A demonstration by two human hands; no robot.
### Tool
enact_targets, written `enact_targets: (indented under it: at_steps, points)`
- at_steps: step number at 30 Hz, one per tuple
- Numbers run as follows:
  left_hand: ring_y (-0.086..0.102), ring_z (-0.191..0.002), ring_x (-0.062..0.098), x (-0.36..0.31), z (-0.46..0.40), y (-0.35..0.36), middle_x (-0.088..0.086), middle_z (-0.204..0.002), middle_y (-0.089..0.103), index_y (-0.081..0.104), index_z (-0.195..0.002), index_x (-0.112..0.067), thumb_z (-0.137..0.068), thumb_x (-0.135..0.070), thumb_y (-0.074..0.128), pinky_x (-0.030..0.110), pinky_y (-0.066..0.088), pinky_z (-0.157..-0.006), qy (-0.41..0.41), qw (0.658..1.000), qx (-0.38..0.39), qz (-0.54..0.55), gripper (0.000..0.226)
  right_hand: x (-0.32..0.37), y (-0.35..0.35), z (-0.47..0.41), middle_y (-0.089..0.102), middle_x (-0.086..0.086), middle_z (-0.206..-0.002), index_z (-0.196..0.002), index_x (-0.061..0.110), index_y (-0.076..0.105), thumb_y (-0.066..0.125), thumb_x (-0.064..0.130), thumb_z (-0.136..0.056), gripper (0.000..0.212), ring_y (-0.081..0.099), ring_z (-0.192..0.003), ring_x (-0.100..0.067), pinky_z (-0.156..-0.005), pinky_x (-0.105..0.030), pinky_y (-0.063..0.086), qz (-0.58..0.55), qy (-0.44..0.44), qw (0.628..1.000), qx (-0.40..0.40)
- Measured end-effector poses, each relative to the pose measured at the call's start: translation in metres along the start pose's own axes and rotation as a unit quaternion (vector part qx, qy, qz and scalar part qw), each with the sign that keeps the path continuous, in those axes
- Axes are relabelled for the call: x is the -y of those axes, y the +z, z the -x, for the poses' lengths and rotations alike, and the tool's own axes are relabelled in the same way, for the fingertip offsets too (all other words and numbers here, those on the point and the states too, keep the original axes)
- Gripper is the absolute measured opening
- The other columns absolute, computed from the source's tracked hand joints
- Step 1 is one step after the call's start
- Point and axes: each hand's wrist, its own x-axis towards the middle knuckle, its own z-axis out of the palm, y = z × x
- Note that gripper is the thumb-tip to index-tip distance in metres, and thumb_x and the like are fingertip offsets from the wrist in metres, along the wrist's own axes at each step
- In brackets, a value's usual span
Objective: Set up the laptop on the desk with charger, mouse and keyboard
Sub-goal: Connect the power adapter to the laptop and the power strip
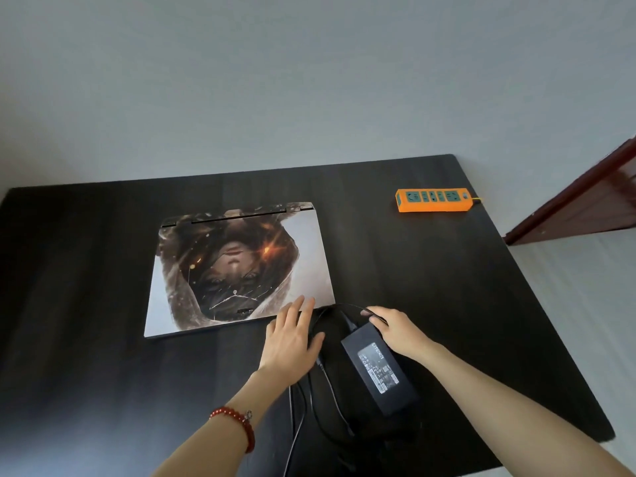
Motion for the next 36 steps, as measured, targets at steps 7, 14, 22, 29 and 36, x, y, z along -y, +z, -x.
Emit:
enact_targets:
  at_steps: [7,14,22,29,36]
  points:
    - [0.009,-0.143,0.024,0.000,-0.021,0.002,-0.001,-0.156,0.010,0.007,-0.146,-0.026,-0.092,-0.047,0.037,0.046,0.018,-0.113,-0.002,0.999,0.030,-0.011,0.065,-0.003,-0.020,-0.006,0.066,-0.002,-0.089,-0.119,0.017,0.056,0.045,0.016,-0.096,0.026,0.062,-0.065,-0.011,-0.060,-0.022,0.052,-0.053,0.038,0.998,0.025]
    - [0.025,-0.135,0.022,-0.005,-0.041,-0.005,0.000,-0.146,0.035,0.027,-0.143,-0.020,-0.092,-0.034,0.045,0.042,0.028,-0.109,0.020,0.998,0.016,0.060,0.056,0.038,-0.065,-0.020,0.052,-0.004,-0.057,-0.096,0.006,0.066,0.051,0.016,-0.092,0.018,0.040,-0.041,-0.010,-0.040,-0.021,0.030,-0.321,0.032,0.946,-0.042]
    - [0.033,-0.133,0.026,-0.023,-0.068,-0.005,0.007,-0.143,0.043,0.031,-0.141,-0.014,-0.093,-0.015,0.045,0.037,0.030,-0.111,-0.030,0.964,0.081,0.252,0.050,0.089,-0.084,-0.031,0.066,-0.005,-0.080,-0.097,0.011,0.064,0.047,0.032,-0.093,0.027,0.061,-0.072,-0.016,-0.068,-0.029,0.046,-0.548,0.035,0.836,-0.011]
    - [0.046,-0.125,0.022,-0.028,-0.087,-0.025,0.004,-0.139,0.047,0.037,-0.137,-0.016,-0.096,-0.021,0.044,0.028,0.036,-0.103,-0.070,0.952,0.109,0.277,0.043,0.106,-0.092,-0.032,0.058,-0.001,-0.063,-0.091,0.008,0.063,0.043,0.018,-0.096,0.023,0.055,-0.059,-0.008,-0.061,-0.022,0.045,-0.272,-0.088,0.939,-0.192]
    - [0.063,-0.085,0.017,-0.060,-0.064,-0.030,0.007,-0.105,0.065,0.047,-0.127,-0.012,-0.090,-0.046,0.047,0.024,0.048,-0.075,-0.028,0.905,0.322,0.275,0.050,0.099,-0.102,-0.021,0.063,0.000,-0.060,-0.081,0.018,0.060,0.042,0.016,-0.096,0.023,0.061,-0.058,-0.007,-0.064,-0.023,0.051,-0.301,-0.112,0.920,-0.223]
